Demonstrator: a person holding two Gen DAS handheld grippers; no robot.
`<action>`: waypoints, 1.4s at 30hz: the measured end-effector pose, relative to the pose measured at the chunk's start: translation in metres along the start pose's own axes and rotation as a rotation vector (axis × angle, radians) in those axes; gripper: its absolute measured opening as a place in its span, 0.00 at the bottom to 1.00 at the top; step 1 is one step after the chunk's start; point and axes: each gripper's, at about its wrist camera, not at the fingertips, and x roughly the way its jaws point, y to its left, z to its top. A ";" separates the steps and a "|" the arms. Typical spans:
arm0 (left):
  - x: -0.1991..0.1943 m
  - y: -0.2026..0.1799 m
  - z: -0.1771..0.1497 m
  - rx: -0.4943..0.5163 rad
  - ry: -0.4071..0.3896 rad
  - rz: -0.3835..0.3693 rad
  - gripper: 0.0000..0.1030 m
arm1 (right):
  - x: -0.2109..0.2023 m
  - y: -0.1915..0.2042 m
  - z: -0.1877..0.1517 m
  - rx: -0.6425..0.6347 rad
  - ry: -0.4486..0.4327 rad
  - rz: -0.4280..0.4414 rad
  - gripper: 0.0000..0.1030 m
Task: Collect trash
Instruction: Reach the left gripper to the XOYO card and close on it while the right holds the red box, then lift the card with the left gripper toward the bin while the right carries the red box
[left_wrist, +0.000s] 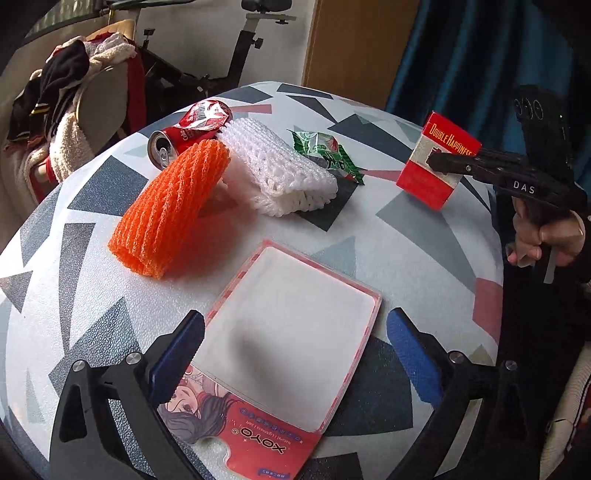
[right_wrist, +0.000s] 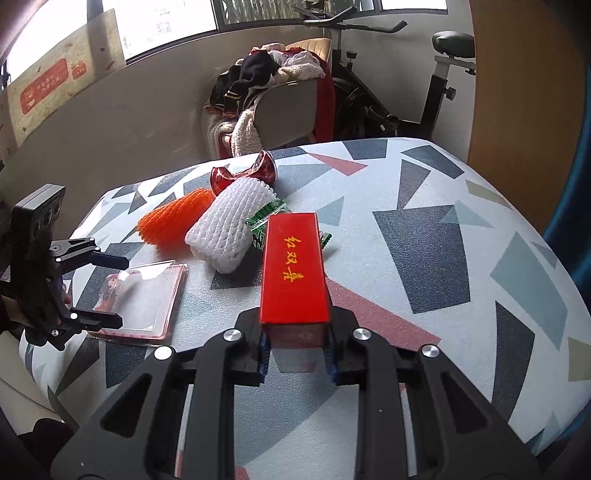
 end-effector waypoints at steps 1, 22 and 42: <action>0.003 -0.006 0.000 0.042 0.016 0.015 0.94 | 0.000 0.000 0.000 0.000 -0.001 -0.001 0.25; 0.025 0.006 0.017 0.084 0.040 0.062 0.94 | 0.005 -0.007 -0.003 0.012 0.008 -0.001 0.25; 0.010 -0.007 0.017 0.019 -0.013 0.123 0.74 | -0.022 -0.004 0.002 -0.002 -0.028 0.001 0.25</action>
